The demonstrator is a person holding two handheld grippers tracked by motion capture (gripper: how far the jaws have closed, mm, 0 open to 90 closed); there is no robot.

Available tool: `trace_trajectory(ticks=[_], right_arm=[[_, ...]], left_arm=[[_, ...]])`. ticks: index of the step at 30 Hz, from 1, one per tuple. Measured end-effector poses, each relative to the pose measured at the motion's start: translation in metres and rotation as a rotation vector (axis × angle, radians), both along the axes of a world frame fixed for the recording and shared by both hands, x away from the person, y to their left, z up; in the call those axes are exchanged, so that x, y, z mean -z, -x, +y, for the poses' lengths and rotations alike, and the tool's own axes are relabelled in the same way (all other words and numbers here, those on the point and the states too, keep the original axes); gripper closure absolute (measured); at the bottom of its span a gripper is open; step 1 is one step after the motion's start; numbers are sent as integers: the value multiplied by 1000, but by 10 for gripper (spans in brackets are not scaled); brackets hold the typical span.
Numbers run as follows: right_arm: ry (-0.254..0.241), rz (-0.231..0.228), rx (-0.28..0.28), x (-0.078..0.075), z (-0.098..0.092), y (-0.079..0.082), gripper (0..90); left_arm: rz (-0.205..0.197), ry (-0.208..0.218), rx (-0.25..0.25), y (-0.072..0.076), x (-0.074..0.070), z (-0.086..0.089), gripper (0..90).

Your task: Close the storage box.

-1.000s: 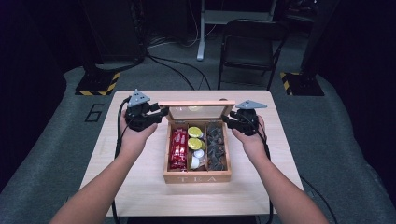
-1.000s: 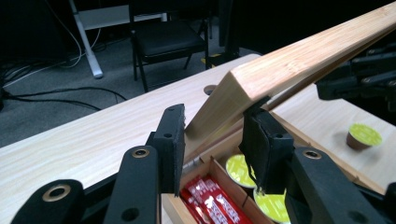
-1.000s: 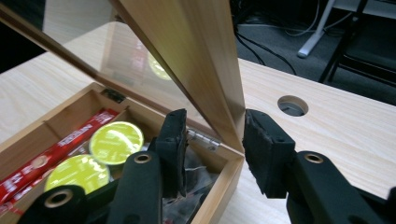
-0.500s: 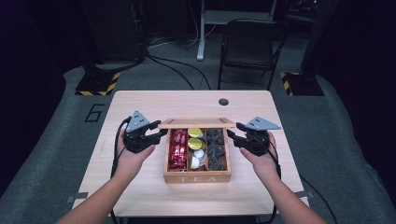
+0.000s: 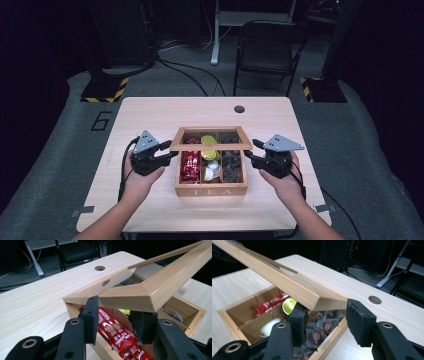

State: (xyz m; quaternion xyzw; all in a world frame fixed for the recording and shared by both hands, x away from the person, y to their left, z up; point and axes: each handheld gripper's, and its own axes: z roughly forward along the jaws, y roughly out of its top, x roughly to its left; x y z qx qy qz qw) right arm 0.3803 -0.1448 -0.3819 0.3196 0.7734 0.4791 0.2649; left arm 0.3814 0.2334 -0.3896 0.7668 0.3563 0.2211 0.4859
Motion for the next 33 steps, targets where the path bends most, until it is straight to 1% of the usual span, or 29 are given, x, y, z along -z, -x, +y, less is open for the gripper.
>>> trace_trajectory(ticks=[1,2,4,5,6,7,8,9,10,12,13,14,17,18,21,22,23,24,25,26,27,28,30,31,32,33], right_arm=[[-2,8,-2,2,1,2,535],[-21,25,4,3,1,4,538],[-18,26,-7,3,0,4,539],[-17,33,-9,4,1,5,543],[-9,31,-15,5,1,6,555],[11,30,-21,8,2,9,557],[22,26,-17,10,3,11,557],[22,26,-17,10,3,11,557],[31,28,-21,13,3,14,556],[28,26,-18,16,2,14,555],[18,30,-15,19,2,16,555],[18,30,-15,19,2,16,555],[-12,45,-6,24,2,20,558],[-12,44,-6,25,1,21,557],[0,38,-13,26,1,22,557],[15,37,-7,28,2,24,556],[22,32,-5,29,3,26,557],[20,34,-5,30,3,27,556],[27,27,-7,31,3,28,556],[15,33,5,33,4,29,556],[19,37,-4,34,3,31,556],[14,39,2,36,3,31,556],[3,47,4,39,3,32,555],[-1,51,4,40,3,32,555],[1,52,3,41,3,32,555],[1,59,9,42,3,33,556]], left_arm=[[0,1,-4,2,3,0,594],[3,-4,-3,4,4,0,594],[5,0,-4,5,6,-1,594],[-1,-9,-5,8,7,0,594],[-1,-14,-1,11,8,-1,584],[-6,-21,5,15,9,-1,567],[-17,-26,9,18,10,-2,559],[-21,-39,12,20,10,-2,559],[-23,-24,16,25,13,-2,552],[-27,-24,16,27,14,-2,550],[-30,-33,16,30,16,-3,551],[-30,-33,16,30,16,-3,551],[-31,-26,20,34,18,-2,565],[-28,-9,19,36,21,-1,571],[-30,-1,14,37,24,0,576],[-21,6,13,39,27,0,576],[-28,9,12,39,28,0,576],[-21,12,19,41,30,0,576],[-26,15,20,42,31,1,575],[-30,17,24,43,33,1,575],[-36,16,24,45,35,2,575],[-36,22,21,45,36,1,575],[-36,16,23,46,37,2,575],[-34,24,19,47,38,1,576],[-29,31,19,49,41,1,580],[-34,28,18,49,42,1,580]])
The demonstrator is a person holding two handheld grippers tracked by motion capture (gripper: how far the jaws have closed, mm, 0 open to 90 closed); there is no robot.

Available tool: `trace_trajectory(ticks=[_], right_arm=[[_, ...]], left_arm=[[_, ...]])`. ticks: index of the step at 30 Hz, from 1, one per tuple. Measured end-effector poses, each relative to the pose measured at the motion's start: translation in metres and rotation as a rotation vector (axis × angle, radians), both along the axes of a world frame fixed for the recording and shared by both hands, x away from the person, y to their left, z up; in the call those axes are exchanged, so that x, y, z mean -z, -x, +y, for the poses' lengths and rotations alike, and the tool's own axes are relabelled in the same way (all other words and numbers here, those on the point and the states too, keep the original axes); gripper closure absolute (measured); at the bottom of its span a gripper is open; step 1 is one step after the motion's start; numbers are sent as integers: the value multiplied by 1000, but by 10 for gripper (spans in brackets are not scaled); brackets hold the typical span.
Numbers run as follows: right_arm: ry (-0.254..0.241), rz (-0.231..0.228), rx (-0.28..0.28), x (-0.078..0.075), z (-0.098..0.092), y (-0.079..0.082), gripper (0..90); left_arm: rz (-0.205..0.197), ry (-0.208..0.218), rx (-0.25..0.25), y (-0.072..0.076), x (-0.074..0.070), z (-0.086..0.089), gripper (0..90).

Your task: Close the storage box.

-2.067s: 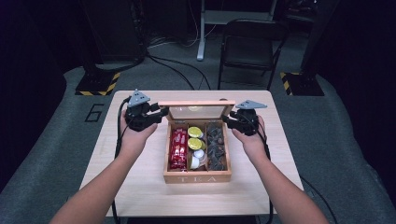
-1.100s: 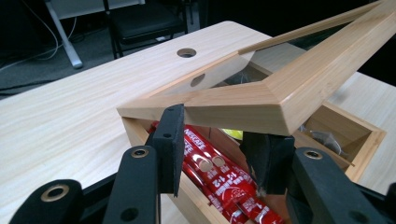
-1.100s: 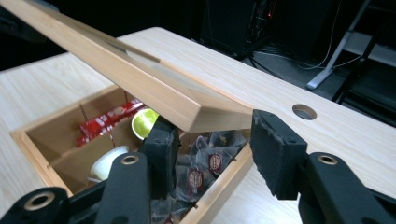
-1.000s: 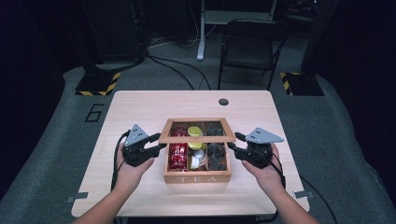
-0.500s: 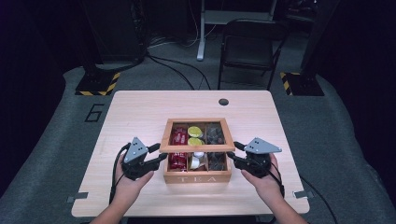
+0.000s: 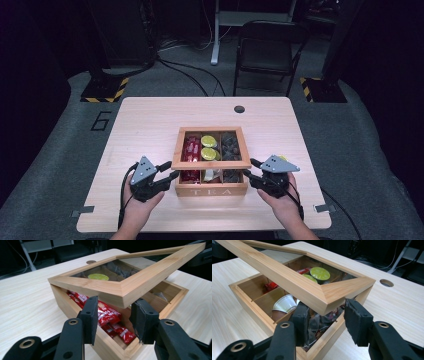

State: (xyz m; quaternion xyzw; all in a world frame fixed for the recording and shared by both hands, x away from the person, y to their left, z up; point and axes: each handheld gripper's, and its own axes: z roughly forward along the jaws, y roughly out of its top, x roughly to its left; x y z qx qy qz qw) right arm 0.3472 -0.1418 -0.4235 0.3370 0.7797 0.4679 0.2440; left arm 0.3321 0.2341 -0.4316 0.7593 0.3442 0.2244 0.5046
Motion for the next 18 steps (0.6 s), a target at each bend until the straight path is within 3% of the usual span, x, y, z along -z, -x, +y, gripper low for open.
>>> trace_trajectory(ticks=[8,11,18], right_arm=[[-4,27,7,9,1,4,555],[19,33,-2,14,1,6,554],[53,54,-7,24,2,8,549]], left_arm=[[17,-9,3,4,7,0,579],[35,-38,11,6,12,-1,578],[65,-46,25,7,22,0,577]])
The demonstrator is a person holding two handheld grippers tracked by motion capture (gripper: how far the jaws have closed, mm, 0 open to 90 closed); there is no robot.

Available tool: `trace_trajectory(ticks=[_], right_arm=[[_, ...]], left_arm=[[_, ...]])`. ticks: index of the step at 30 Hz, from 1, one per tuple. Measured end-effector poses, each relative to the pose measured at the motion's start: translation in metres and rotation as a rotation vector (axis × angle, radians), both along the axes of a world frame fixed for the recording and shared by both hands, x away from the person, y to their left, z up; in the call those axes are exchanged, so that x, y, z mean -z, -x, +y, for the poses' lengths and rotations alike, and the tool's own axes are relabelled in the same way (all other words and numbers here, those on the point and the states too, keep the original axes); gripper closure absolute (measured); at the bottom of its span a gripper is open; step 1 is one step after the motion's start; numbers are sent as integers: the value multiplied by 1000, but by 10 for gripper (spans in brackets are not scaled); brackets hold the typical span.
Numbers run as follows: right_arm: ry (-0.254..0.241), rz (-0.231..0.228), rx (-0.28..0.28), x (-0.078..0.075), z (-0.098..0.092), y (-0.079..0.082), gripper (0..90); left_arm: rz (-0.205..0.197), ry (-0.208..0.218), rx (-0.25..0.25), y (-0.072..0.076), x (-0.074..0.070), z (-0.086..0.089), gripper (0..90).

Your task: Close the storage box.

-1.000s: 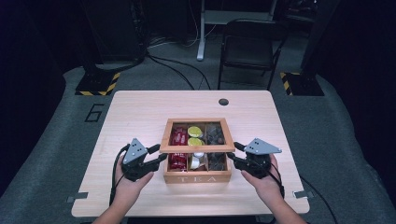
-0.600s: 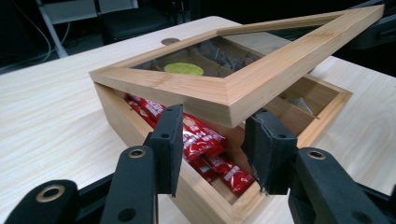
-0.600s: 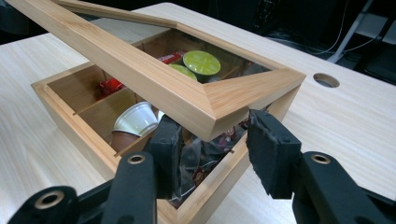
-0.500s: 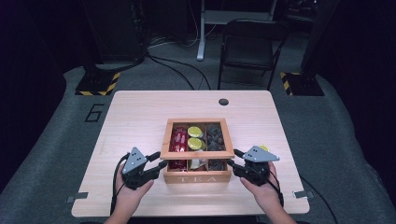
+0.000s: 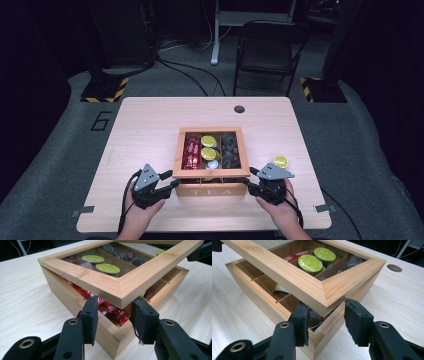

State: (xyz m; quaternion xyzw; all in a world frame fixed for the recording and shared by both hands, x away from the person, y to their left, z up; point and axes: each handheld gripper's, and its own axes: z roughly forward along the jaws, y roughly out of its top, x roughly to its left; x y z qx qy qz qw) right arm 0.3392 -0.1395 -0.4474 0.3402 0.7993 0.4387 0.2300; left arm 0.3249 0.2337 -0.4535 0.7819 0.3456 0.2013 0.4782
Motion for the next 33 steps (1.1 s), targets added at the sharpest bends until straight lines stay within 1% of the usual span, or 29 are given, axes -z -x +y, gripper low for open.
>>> trace_trajectory(ticks=[4,5,7,10,11,12,13,14,15,16,17,18,19,20,21,22,23,24,25,27,28,30,31,33], right_arm=[[9,4,1,3,1,1,546],[10,8,0,4,0,2,545],[8,28,-3,6,0,2,538],[11,30,-11,8,1,1,524],[18,41,-15,9,1,1,520],[18,41,-15,9,1,1,520],[17,59,-5,11,3,2,510],[27,57,-13,11,2,1,507],[27,57,-13,11,2,1,507],[35,74,-17,12,3,1,496],[36,84,-15,13,3,1,486],[57,86,-22,14,4,0,476],[75,99,-28,15,5,0,465],[94,109,-36,16,5,0,446],[94,109,-36,16,5,0,446],[119,118,-51,18,6,-1,430],[115,119,-55,18,7,-1,398],[91,120,-50,17,7,-1,377],[91,120,-50,17,7,-1,377],[69,105,-51,14,6,0,327],[60,93,-49,12,5,1,317],[56,94,-50,12,5,2,310],[46,90,-43,12,5,1,298],[46,95,-47,12,5,0,298]], left_arm=[[7,-2,-6,1,4,0,576],[16,-5,-2,1,5,0,576],[20,-8,2,2,6,-2,557],[21,-16,4,2,7,-3,536],[32,-28,9,2,8,-3,531],[32,-28,9,2,8,-3,528],[52,-22,8,1,10,-3,527],[54,-25,8,1,11,-4,526],[54,-25,8,1,11,-4,519],[68,-25,16,1,12,-4,503],[68,-25,16,1,12,-4,491],[61,-9,14,2,11,-3,482],[47,-10,14,2,10,-2,465],[59,-15,13,1,11,-2,444],[59,-15,13,1,11,-2,428],[67,-11,10,1,12,-2,428],[85,-5,7,0,13,-1,411],[84,-2,4,0,13,-1,400],[84,-2,4,0,13,-1,393],[80,2,2,0,13,-1,389],[80,3,1,0,13,-1,382],[82,5,0,0,13,-2,374],[82,1,0,0,13,-2,372],[80,-8,8,0,13,-3,372]])
